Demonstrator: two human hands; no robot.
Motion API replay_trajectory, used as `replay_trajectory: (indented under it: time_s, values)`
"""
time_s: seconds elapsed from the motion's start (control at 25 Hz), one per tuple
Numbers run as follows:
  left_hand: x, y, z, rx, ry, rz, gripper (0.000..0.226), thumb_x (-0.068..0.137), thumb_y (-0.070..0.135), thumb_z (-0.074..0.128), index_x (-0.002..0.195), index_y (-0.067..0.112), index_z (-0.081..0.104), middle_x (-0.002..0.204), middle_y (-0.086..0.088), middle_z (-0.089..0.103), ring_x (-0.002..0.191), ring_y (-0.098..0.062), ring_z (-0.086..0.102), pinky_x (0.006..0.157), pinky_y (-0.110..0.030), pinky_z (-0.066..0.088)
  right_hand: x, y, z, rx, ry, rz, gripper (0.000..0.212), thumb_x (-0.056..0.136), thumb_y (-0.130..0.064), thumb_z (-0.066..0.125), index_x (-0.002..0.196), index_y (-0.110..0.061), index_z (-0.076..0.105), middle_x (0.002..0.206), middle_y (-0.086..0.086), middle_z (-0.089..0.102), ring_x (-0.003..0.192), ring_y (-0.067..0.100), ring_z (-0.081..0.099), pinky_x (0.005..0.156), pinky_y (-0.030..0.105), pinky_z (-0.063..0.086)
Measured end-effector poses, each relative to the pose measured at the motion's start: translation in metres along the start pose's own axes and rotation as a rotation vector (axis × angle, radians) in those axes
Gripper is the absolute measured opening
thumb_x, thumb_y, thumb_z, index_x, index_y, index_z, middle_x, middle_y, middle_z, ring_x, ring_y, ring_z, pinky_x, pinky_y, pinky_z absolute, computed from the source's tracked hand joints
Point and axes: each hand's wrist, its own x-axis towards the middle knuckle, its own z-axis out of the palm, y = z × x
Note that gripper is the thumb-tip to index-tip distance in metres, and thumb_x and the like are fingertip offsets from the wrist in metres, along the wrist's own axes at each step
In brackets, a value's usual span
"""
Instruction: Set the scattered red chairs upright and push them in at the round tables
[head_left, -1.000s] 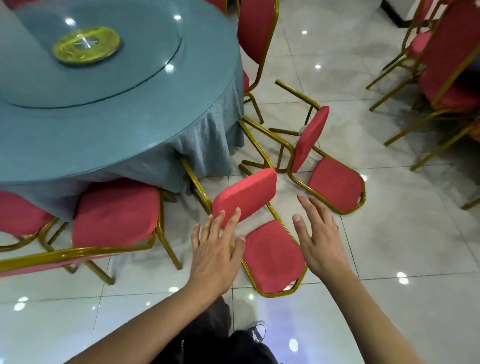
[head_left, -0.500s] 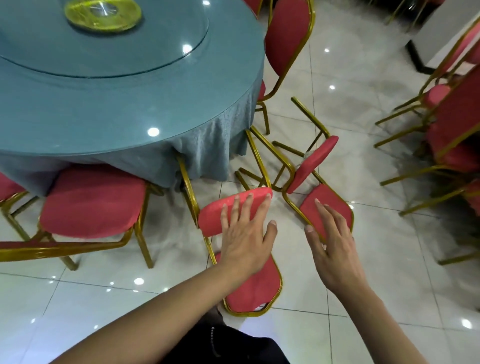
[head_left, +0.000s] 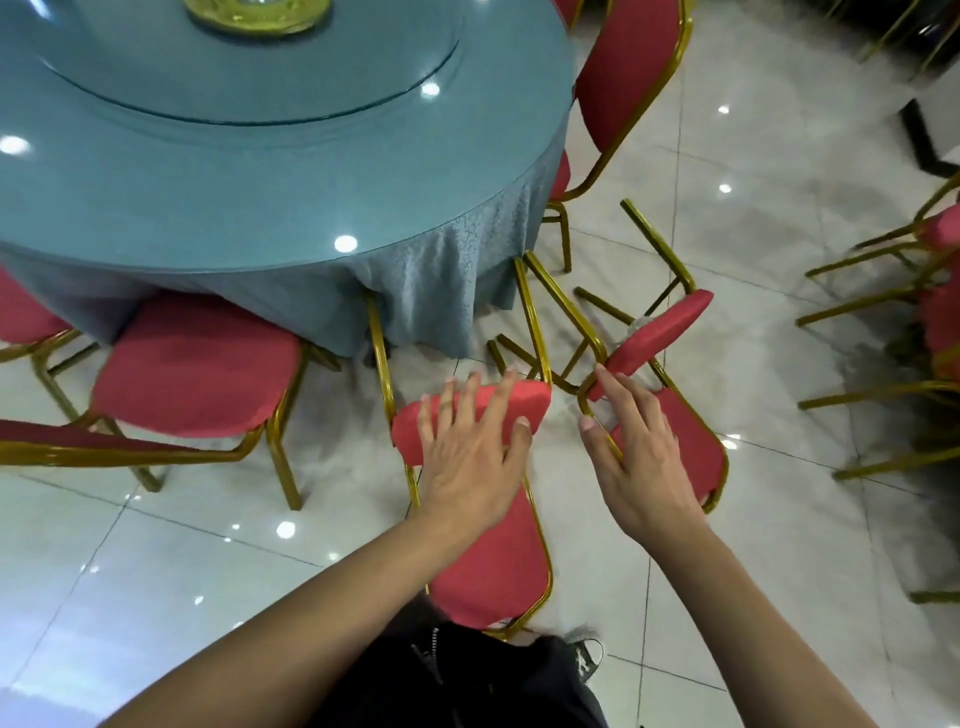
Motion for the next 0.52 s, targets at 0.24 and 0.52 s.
replay_trajectory:
  time_s: [0.24, 0.52]
  values:
    - [-0.032, 0.040, 0.053, 0.023, 0.131, -0.232, 0.068, 0.093, 0.059, 0.003, 0.158, 0.041, 0.009, 0.166, -0.003, 0.017, 0.154, -0.027, 0.005, 0.124, -0.053, -0.001, 0.005, 0.063, -0.013, -0.003, -0.148, -0.209, 0.057, 0.104, -0.054, 0.039, 0.156, -0.049, 0.018, 0.159, -0.010, 0.024, 0.146, 0.017, 0.027, 0.117, 0.045, 0.028]
    - [-0.119, 0.088, 0.130, -0.044, 0.248, -0.474, 0.065, 0.094, 0.059, 0.006, 0.157, 0.047, 0.006, 0.168, 0.000, 0.012, 0.155, -0.023, 0.001, 0.125, -0.047, -0.002, -0.006, 0.159, -0.024, 0.033, -0.268, -0.379, 0.060, 0.100, -0.044, 0.046, 0.156, -0.043, 0.025, 0.156, -0.005, 0.032, 0.143, 0.020, 0.034, 0.115, 0.052, 0.035]
